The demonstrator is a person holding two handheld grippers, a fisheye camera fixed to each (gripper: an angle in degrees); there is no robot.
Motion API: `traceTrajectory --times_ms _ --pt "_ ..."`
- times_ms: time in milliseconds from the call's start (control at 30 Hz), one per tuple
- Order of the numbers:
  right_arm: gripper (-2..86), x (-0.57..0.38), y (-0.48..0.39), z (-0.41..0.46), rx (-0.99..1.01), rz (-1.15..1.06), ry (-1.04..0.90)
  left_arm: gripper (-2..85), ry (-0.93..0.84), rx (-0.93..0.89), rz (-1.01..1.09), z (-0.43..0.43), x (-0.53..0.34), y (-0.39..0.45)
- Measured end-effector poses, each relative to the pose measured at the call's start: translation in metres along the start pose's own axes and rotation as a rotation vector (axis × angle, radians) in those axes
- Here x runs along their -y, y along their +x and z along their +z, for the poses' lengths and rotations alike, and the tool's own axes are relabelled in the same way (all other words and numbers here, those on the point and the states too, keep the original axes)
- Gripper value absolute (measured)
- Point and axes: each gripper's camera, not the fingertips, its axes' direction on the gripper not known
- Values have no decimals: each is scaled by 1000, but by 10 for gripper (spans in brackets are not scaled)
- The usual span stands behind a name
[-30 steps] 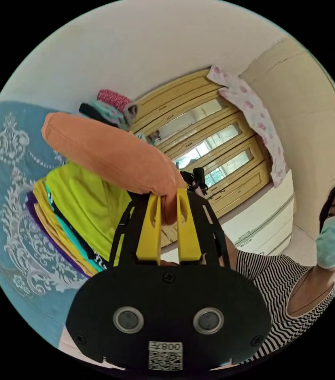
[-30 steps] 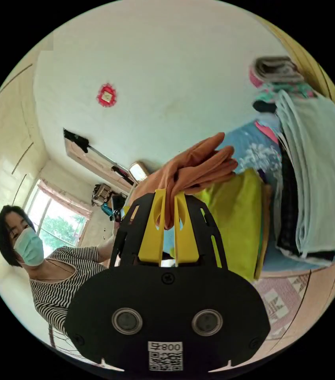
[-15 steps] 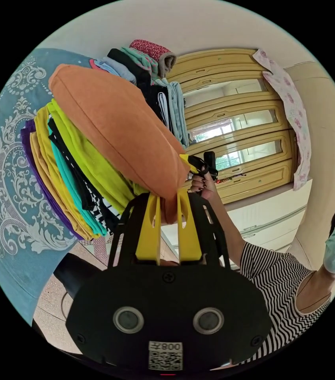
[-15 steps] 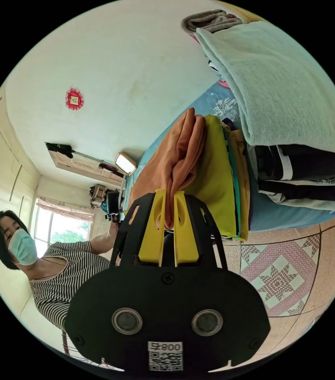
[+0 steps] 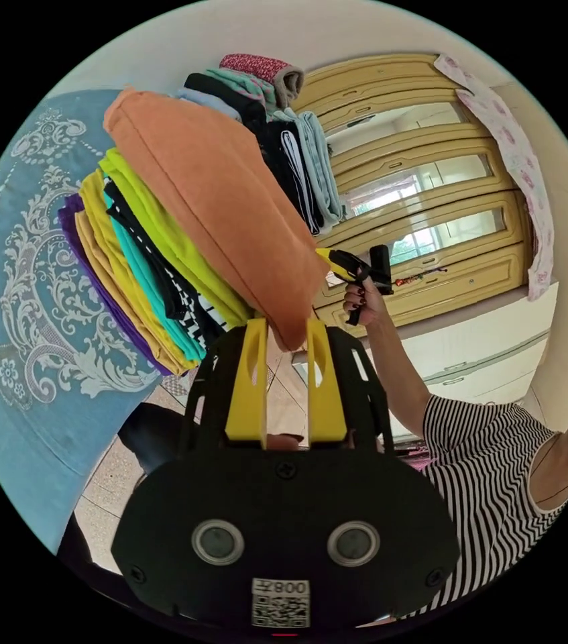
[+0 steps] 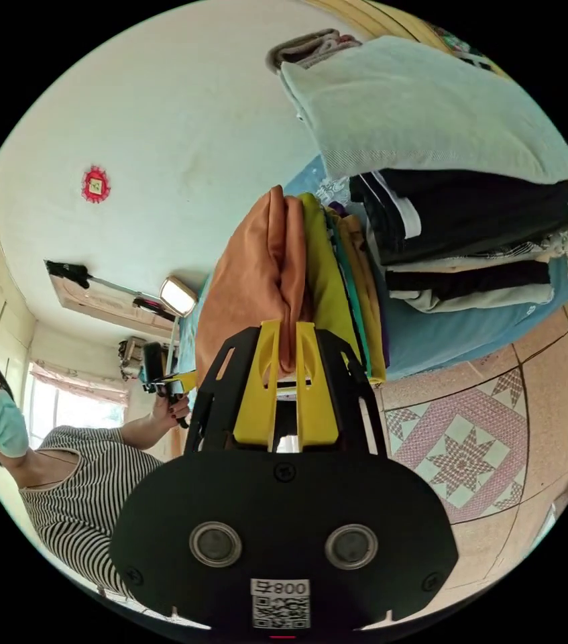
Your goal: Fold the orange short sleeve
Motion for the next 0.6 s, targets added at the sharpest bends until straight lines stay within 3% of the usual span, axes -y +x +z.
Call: traceTrajectory --times_ms 267,400,500,600 --pt "2 -38 -84 -9 -407 -188 237 71 207 153 112 -13 4 43" --pt "1 -44 -120 46 -559 -336 122 55 164 255 231 25 40 68" --pt "1 -48 -117 100 -674 -326 -40 33 58 405 267 69 50 71" --pt "1 -61 -110 132 -745 -274 -49 16 75 378 303 86 44 73"
